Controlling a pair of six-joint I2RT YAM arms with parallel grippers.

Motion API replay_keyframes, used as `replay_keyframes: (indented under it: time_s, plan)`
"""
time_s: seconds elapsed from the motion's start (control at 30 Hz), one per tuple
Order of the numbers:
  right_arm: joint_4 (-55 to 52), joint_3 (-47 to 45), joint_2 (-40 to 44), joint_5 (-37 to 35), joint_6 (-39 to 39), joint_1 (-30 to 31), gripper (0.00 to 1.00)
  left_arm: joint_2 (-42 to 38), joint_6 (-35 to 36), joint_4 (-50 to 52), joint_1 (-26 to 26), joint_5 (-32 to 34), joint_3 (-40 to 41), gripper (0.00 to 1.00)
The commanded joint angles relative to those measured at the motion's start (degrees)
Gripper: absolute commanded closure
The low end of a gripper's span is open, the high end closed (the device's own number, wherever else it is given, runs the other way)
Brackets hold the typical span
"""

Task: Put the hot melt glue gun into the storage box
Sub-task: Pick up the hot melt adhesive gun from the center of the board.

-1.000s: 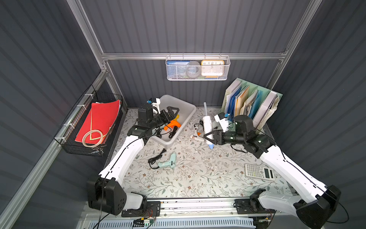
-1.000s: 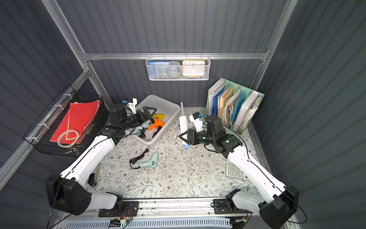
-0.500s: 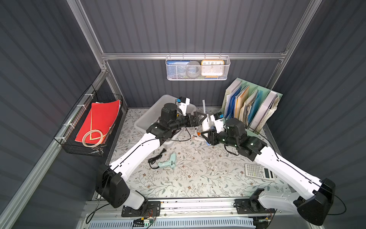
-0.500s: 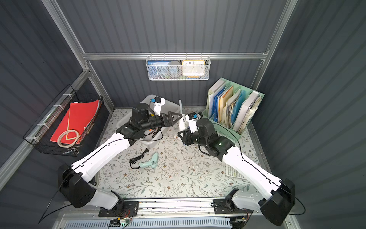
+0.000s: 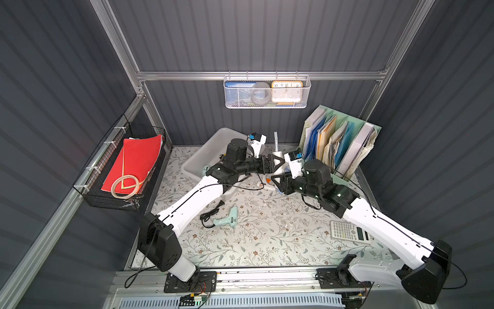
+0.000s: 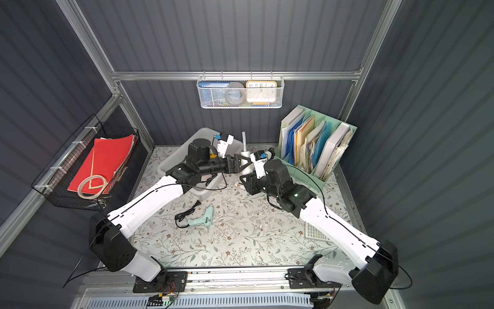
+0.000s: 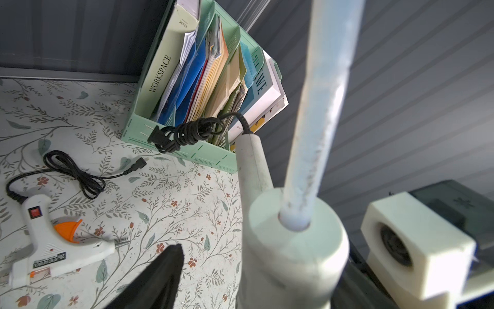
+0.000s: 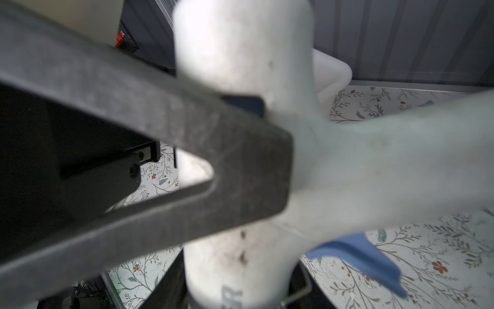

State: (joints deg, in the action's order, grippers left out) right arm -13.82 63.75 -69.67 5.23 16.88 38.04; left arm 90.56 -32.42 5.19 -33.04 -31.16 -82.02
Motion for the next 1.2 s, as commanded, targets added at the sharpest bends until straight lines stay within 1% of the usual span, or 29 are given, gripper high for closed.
replay_keyframes:
  time_s: [0.0, 0.03, 0.07, 0.23, 0.27, 0.4, 0.53, 0.57, 0.63, 0.7, 0.77, 0.8, 0.9, 0.97, 1.03, 1.07, 1.13, 1.17]
  plan:
    - [4.9, 0.5, 0.6, -1.2, -1.7, 0.5, 1.00, 0.8, -0.3, -1.4, -0.2, -2.9, -0.2, 0.21]
    - [5.0, 0.5, 0.6, -1.2, -1.7, 0.5, 1.00, 0.8, -0.7, -1.9, -0.2, -3.2, 0.0, 0.23]
    - [5.1, 0.5, -1.1, -1.2, -1.6, 0.5, 1.00, 0.8, -1.0, -2.5, -0.2, -3.7, 0.4, 0.25]
    - [5.2, 0.7, -1.8, -1.2, -1.8, 0.6, 1.00, 1.0, -1.6, -2.8, -0.2, -5.4, 1.5, 0.46]
    - [5.2, 0.7, -1.8, -1.3, -1.8, 0.7, 1.00, 0.9, -1.6, -2.7, -0.2, -5.6, 2.5, 0.52]
    - [5.2, 0.9, -2.1, -1.6, -1.9, 0.7, 1.00, 0.9, -1.9, -2.5, -0.2, -5.3, 2.6, 0.78]
    - [5.1, 1.0, -2.2, -2.2, -2.0, 0.7, 1.00, 0.1, -2.0, -2.1, -0.1, -4.0, 2.8, 0.98]
    - [5.1, 1.0, -2.2, -2.4, -2.0, 0.6, 0.94, -0.2, -2.0, -2.0, -0.1, -3.2, 3.0, 1.00]
    - [4.7, 1.2, -2.3, -2.6, -2.1, 0.7, 0.82, -1.0, -1.6, -1.6, -0.1, -0.9, 3.3, 1.00]
    - [4.2, 1.4, -2.3, -3.0, -2.2, 0.7, 0.63, -2.3, -1.2, -1.2, 0.2, 1.3, 3.7, 1.00]
    - [4.0, 1.1, -2.2, -3.3, -2.5, 0.7, 0.50, -3.7, -1.1, -1.4, 0.9, 3.1, 4.3, 1.00]
    - [4.0, 0.9, -2.0, -3.5, -2.6, 0.7, 0.43, -4.3, -1.1, -1.5, 1.5, 3.6, 4.6, 1.00]
    - [4.2, 0.1, -1.3, -4.8, -2.5, 0.7, 0.25, -6.0, -1.6, -2.0, 4.1, 3.7, 5.3, 1.00]
    - [4.5, -0.5, -0.5, -5.7, -2.4, 0.7, 0.16, -7.0, -2.0, -2.5, 6.3, 3.3, 5.7, 1.00]
    - [4.7, -1.2, -0.2, -6.8, -2.3, 0.7, 0.05, -8.1, -2.3, -2.4, 8.4, 3.1, 6.0, 1.00]
    - [4.6, -1.5, -0.1, -7.5, -2.2, 0.7, 0.01, -8.7, -2.3, -2.3, 9.5, 3.3, 6.1, 1.00]
    - [4.4, -1.8, -0.1, -8.7, -2.0, 0.7, 0.01, -10.1, -2.1, -2.0, 11.6, 4.2, 6.5, 1.00]
    - [4.4, -2.2, 1.5, -9.1, -1.9, 0.7, 0.01, -10.8, -1.9, -1.5, 12.4, 4.9, 6.5, 1.00]
